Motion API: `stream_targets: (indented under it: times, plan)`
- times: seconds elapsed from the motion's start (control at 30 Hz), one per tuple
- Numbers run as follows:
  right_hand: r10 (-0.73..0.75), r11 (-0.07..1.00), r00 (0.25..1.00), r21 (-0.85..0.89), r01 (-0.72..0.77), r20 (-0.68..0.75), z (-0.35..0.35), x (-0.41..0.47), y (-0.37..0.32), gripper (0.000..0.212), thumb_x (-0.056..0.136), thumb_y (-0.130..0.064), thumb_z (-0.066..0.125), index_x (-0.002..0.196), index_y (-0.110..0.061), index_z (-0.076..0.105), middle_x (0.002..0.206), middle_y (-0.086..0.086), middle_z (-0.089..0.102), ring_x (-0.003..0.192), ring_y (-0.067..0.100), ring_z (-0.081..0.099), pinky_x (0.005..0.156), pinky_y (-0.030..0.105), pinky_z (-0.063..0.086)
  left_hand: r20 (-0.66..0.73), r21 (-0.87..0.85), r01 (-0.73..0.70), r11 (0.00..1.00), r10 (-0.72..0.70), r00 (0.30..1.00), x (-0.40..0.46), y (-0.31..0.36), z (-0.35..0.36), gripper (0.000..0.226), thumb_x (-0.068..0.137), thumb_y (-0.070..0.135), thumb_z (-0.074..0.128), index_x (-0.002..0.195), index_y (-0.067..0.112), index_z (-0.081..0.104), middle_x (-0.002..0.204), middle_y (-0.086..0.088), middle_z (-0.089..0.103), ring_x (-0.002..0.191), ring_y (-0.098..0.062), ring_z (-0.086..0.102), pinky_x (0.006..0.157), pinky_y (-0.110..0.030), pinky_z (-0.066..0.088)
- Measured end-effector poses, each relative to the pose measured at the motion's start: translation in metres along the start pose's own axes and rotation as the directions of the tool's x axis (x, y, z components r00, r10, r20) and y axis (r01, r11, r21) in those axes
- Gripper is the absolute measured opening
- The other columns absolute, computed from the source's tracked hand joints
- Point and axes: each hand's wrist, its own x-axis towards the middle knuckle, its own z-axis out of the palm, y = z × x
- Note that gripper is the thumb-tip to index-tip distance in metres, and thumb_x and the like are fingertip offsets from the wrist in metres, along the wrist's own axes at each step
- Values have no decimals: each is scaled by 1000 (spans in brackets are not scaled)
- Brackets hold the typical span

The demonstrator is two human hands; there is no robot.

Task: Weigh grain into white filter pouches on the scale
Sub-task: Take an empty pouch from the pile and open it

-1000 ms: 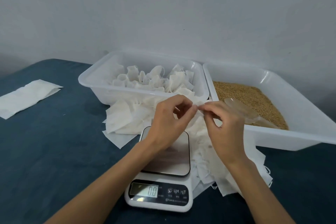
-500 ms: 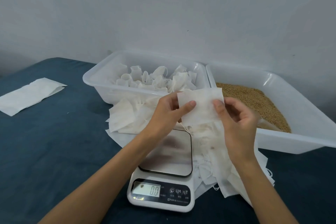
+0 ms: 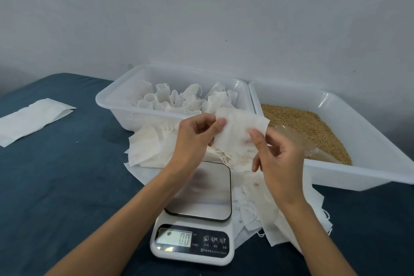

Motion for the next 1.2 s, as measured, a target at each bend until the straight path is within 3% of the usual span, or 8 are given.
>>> stream_targets:
  times: [0.17,0.33,0.47,0.63,0.77,1.03,1.1,1.2]
  plan:
    - [56,996,998,71,-57,17,1,-1,1,54,99,-45,60,88,8,58,76,3,76,35,23,59,36,30,38,-58,12,-1,1000,2,998,4,-4,-3,15,99,12,70,91,0,75,74,-6,60,62,-15,44,59,-20,40]
    - [17,995,992,91,-29,127,0,-1,-8,34,96,-47,63,74,-22,67,59,4,62,45,22,66,41,31,40,-68,62,-18,998,22,997,4,-6,-1,20,104,15,64,92,3,73,79,-8,64,73,-20,52,65,-32,44]
    - [-48,999,983,6,47,175,4,-4,-9,39,98,-48,60,73,-18,62,54,7,56,45,17,68,41,44,44,-66,176,-39,984,51,997,2,-8,-2,22,110,22,53,93,12,63,75,-21,62,67,-23,50,61,-33,42]
    - [-253,946,945,-151,286,207,4,-4,-6,37,100,-35,62,68,-40,44,58,-13,51,52,4,67,43,24,43,-7,226,-16,974,18,1000,0,-10,-1,19,109,24,55,94,17,65,59,2,61,59,-15,51,54,-19,46]
    - [-258,951,956,-140,277,141,3,-5,-2,34,102,-36,60,70,-37,48,54,-7,52,49,3,66,46,16,40,-28,148,35,988,-32,999,3,-8,-4,17,107,25,59,97,16,70,66,1,68,62,-12,59,55,-17,47]
    - [-213,973,977,-96,211,-11,-1,-4,-4,35,101,-31,62,68,-20,56,50,0,49,41,6,63,35,37,42,-124,172,-18,985,40,992,2,-3,-3,9,107,18,59,109,20,67,63,-9,53,60,-17,47,60,-27,44]
    - [-181,979,982,-101,176,-44,-2,-3,-4,25,100,-30,64,78,-17,66,50,-2,55,39,9,61,39,35,44,-97,315,-172,933,212,972,-1,2,-4,10,103,19,66,113,20,67,77,-2,59,72,-12,54,71,-29,47]
    - [-150,982,986,-128,140,-68,-3,-3,-4,20,99,-30,66,84,-17,69,50,-4,58,35,11,57,41,33,43,236,490,-443,751,374,897,-11,6,0,49,87,30,82,132,19,66,124,3,64,123,-12,58,104,-24,45]
